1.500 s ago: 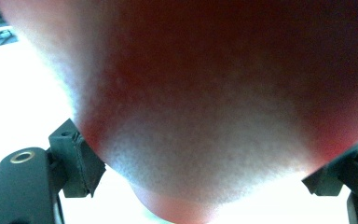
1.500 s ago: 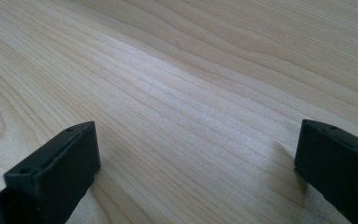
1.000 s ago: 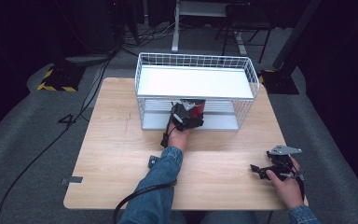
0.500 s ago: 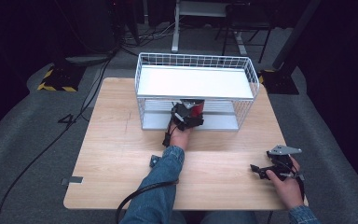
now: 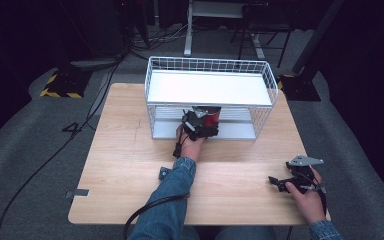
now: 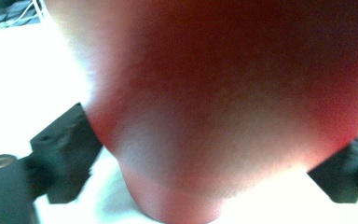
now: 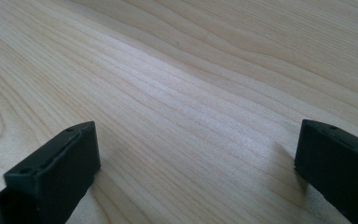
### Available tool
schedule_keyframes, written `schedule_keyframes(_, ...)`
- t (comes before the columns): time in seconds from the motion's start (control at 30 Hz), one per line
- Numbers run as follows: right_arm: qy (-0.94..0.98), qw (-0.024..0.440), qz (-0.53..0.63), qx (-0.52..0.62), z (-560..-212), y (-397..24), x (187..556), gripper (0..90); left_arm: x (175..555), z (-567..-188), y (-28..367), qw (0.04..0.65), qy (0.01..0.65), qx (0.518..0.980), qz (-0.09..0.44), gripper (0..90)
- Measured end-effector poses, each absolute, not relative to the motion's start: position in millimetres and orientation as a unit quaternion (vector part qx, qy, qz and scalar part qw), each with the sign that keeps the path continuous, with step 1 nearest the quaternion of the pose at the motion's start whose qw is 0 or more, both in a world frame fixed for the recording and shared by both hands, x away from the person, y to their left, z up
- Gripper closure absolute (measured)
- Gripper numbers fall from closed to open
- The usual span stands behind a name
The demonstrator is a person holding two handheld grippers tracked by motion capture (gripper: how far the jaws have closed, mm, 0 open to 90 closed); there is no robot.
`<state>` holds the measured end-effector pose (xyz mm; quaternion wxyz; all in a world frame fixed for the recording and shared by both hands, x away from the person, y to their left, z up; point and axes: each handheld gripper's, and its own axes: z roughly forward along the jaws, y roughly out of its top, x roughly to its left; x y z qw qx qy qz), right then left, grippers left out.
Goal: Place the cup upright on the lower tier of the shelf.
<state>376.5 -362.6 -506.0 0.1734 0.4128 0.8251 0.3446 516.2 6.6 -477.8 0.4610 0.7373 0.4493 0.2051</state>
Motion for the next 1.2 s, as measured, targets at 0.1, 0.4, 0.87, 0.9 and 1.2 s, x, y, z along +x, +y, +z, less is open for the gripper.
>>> schedule_keyframes(0.1,0.826,0.173,0.344,0.412,-506.0,-362.7,376.6,0.0,513.5,-477.7,9.9,0.462,0.449,0.735,0.212,0.4)
schedule_keyframes(0.4,0.825,0.173,0.345,0.413,-506.0,-362.6,376.5,0.0,499.8,-475.7,27.2,0.472,0.451,0.73,0.202,0.0)
schedule_keyframes(0.87,0.825,0.174,0.345,0.413,-506.1,-362.5,376.5,0.0,464.5,-458.8,58.7,0.477,0.44,0.732,0.209,0.0)
schedule_keyframes(0.9,0.825,0.174,0.345,0.413,-506.0,-362.5,376.5,0.0,461.8,-457.1,60.5,0.478,0.439,0.731,0.21,0.0)
schedule_keyframes(1.2,0.825,0.174,0.345,0.412,-506.0,-362.6,376.5,0.0,428.2,-438.8,80.7,0.485,0.419,0.737,0.214,0.0)
